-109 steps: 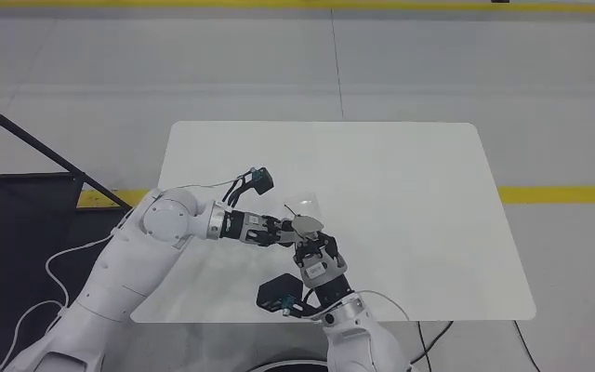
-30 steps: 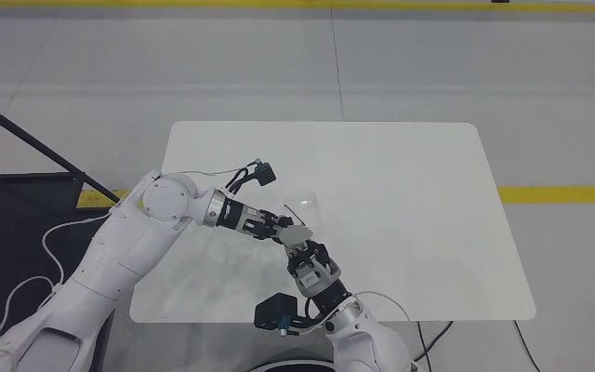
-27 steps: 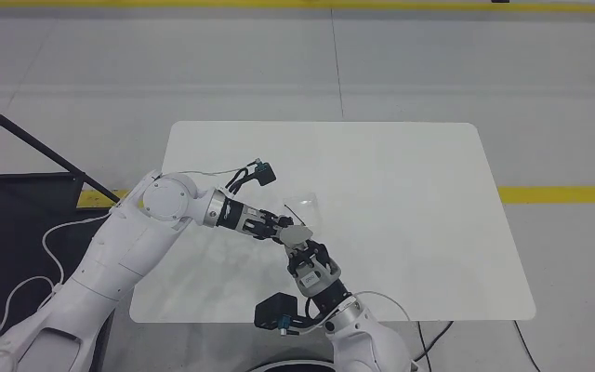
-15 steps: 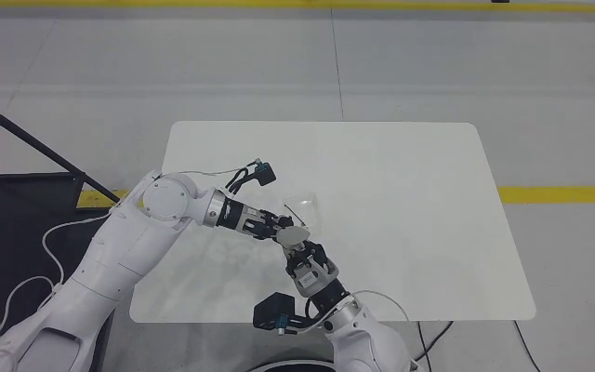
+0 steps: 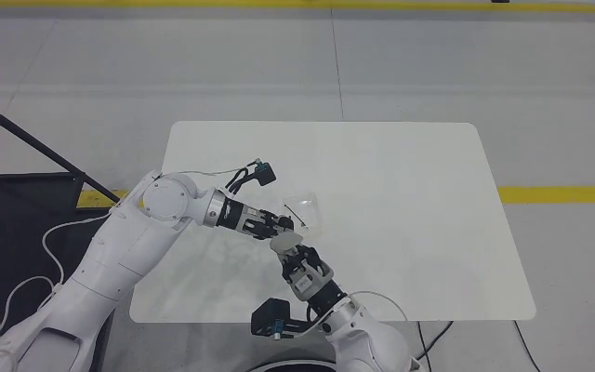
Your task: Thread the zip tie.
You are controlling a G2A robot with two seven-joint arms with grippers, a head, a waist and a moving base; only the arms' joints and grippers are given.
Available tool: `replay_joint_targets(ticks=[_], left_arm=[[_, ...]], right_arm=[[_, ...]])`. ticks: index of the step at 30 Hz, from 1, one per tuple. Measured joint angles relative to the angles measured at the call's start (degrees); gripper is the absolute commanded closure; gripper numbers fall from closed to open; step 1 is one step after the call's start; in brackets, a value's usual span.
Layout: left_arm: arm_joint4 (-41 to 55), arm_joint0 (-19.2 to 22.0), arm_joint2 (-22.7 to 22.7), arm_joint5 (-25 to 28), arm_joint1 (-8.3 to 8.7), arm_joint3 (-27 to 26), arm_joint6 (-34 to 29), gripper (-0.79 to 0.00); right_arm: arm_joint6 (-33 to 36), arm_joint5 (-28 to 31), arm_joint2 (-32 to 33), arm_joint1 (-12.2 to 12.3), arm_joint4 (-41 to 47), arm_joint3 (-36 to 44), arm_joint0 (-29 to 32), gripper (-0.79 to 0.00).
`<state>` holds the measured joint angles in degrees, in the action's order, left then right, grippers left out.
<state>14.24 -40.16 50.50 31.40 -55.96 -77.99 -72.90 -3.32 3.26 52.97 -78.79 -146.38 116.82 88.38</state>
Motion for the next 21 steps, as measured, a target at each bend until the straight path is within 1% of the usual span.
replay_joint_targets(ticks=[12, 21], left_arm=[[0.0, 0.0, 0.0, 0.0, 0.00, 0.0, 0.0, 0.000], [0.0, 0.0, 0.0, 0.0, 0.00, 0.0, 0.0, 0.000]], right_arm=[[2.1, 1.0, 0.8, 0.3, -0.3, 0.9, 0.7, 0.000], [1.0, 3.5, 1.7, 0.9, -0.1, 2.0, 1.7, 0.000]])
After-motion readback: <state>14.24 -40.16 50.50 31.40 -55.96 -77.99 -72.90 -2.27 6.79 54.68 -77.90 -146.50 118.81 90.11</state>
